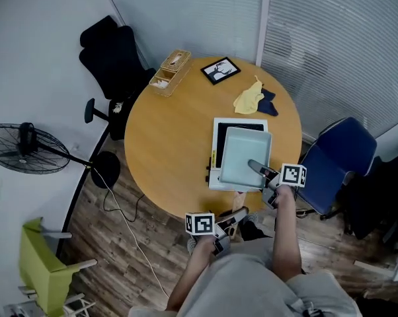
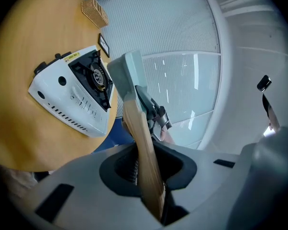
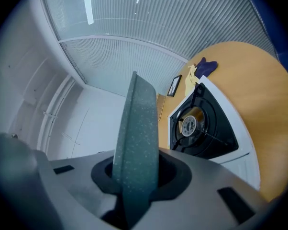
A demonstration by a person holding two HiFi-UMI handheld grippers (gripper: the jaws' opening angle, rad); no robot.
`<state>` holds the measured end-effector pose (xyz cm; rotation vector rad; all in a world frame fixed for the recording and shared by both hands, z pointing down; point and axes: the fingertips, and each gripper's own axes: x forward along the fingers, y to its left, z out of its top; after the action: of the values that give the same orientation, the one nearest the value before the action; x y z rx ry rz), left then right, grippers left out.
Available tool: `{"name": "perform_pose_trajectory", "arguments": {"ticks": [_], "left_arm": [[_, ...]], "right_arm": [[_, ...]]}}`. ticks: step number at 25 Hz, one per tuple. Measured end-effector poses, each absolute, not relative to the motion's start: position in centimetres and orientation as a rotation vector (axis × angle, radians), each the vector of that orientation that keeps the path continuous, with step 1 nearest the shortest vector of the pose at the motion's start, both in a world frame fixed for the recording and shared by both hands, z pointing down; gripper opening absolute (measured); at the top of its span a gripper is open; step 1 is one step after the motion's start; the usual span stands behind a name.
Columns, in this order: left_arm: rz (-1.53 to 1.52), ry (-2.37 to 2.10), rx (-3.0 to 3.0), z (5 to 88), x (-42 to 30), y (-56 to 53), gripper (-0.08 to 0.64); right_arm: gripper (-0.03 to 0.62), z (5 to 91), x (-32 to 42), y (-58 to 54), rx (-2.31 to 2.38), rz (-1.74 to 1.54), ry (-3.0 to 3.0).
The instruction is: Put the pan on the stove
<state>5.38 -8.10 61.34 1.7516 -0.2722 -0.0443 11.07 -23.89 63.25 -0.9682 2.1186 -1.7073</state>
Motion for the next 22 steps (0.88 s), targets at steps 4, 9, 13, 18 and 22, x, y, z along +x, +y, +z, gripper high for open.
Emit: {"name": "perform_pose_trajectory", "arguments": {"ticks": [4, 9, 13, 18, 22], "left_arm": [[-0.049, -0.323, 1.733, 61.9, 7.3, -9.4, 0.087], [-0.084, -0.386, 1.719, 62.4, 8.7, -10.9, 0.089], [-0.069, -0.436, 1.698, 64.0, 8.9, -11.9, 0.089], [-0.057, -0.472, 1.666, 65.1, 8.5, -12.9, 0.089], [-0.029, -0.478, 1.670, 65.3, 8.0, -13.8, 0.089]], "right_arm": [[0.100, 64.1, 12.0, -25.4, -0.925, -1.756, 2.164], [0.100, 64.8, 12.5, -27.1, -0.858, -1.786, 2.198], [0.101, 66.8, 12.0, -28.1, -0.823, -1.841, 2.207], [0.101, 68.5, 11.2, -29.1, -0.786, -1.899, 2.210], [0.111, 68.6, 10.6, -29.9, -0.794, -1.895, 2.259]]}}
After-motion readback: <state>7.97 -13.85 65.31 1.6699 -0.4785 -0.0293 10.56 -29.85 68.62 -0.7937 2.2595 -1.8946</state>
